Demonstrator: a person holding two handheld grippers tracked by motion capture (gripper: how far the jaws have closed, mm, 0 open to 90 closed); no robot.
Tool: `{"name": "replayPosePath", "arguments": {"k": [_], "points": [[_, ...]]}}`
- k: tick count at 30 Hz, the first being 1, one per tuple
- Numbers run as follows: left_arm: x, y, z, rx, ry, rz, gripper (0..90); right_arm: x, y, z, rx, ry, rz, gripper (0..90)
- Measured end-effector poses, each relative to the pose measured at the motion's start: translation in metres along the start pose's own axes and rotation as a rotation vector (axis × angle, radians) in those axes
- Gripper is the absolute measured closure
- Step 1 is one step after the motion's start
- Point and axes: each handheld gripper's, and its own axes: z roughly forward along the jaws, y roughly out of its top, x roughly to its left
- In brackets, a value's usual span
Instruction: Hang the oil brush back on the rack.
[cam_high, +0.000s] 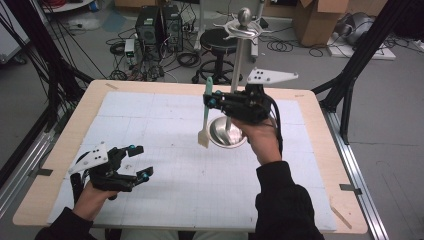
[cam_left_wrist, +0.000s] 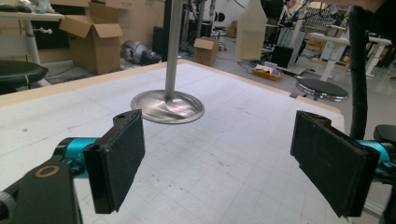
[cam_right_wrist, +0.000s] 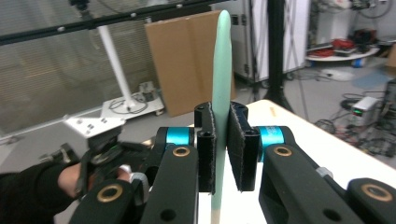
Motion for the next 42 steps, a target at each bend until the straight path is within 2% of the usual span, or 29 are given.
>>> {"name": "replayPosePath", "arguments": {"k": [8, 12, 17, 24, 33, 42], "points": [[0.004, 0.0, -0.003, -0.009, 0.001, -0.024, 18.1, -0.018, 0.03, -0.002, -0.009, -0.093, 0.002, 82.6], [0.005, 0.0, -0.004, -0.01, 0.003, -0.025, 18.1, -0.023, 0.042, -0.001, 0.003, -0.126, 0.009, 82.6], [0.007, 0.0, -0.006, -0.016, 0.009, -0.034, 18.1, -0.027, 0.053, -0.002, -0.013, -0.152, 0.013, 82.6], [0.007, 0.0, -0.006, -0.016, 0.007, -0.032, 18.1, -0.033, 0.055, -0.002, -0.007, -0.18, 0.034, 82.5], [0.008, 0.0, -0.007, -0.013, 0.009, -0.031, 18.1, -0.041, 0.055, -0.002, -0.012, -0.19, 0.057, 82.3], [0.007, 0.0, -0.006, -0.007, 0.007, -0.03, 18.1, -0.042, 0.053, -0.002, -0.004, -0.217, 0.068, 82.2]]}}
